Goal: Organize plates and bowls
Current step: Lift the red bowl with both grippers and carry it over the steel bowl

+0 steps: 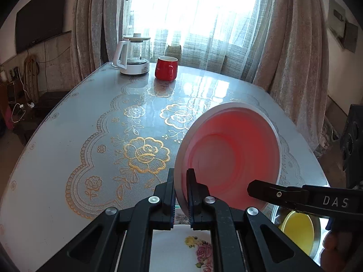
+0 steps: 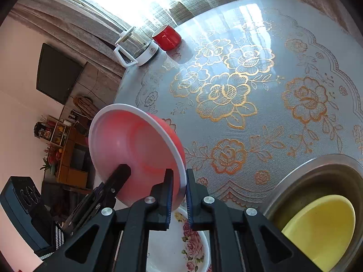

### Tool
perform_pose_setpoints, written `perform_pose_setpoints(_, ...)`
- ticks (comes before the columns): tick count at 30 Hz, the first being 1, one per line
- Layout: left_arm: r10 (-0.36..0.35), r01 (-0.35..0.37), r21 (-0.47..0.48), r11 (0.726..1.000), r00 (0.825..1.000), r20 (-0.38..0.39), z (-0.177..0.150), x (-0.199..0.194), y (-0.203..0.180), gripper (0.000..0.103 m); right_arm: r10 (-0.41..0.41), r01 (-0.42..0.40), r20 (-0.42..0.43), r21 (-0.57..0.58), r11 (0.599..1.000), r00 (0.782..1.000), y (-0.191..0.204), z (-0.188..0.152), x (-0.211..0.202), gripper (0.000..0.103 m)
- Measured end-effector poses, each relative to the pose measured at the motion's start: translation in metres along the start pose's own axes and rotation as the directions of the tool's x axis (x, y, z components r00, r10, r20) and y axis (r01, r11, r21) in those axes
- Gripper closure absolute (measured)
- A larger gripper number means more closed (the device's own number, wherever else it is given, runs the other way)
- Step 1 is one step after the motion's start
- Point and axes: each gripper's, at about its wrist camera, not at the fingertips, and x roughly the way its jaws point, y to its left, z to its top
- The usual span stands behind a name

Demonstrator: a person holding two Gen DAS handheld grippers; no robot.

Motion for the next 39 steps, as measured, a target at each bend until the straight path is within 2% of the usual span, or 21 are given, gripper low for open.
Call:
perform_pose_setpoints(12, -0.086, 0.086, 0.035, 0.996, 0.996, 0.002, -0.030, -0.025, -0.034, 0.094, -0.014, 0.014, 0.114, 0.003, 1.000, 0.993, -0.021, -0.042, -0.054, 0.092)
perform_pose_setpoints(21, -0.129, 0.130, 0.089, 0.988, 0.991, -0.015, -0.047, -0.035, -0.062, 0.094, -0.015, 0.006, 0.151, 0.060, 0.998, 0.988, -0.041, -0.061, -0.073, 0.092)
perform_pose_setpoints(33, -0.218, 0.237, 0.155, 0.959, 0.967, -0.130, -0.069, -0.025, -0.110, 0.091, -0.090, 0.066, 0.180, 0.138, 0.988, 0.979, -0.080, -0.080, -0.106, 0.091)
perform_pose_setpoints(39, -0.221, 0.253, 0.194, 0.948, 0.959, -0.175, -0.081, -0.018, -0.128, 0.091, -0.106, 0.073, 0.171, 0.189, 0.979, 0.979, -0.100, -0.087, -0.110, 0.091)
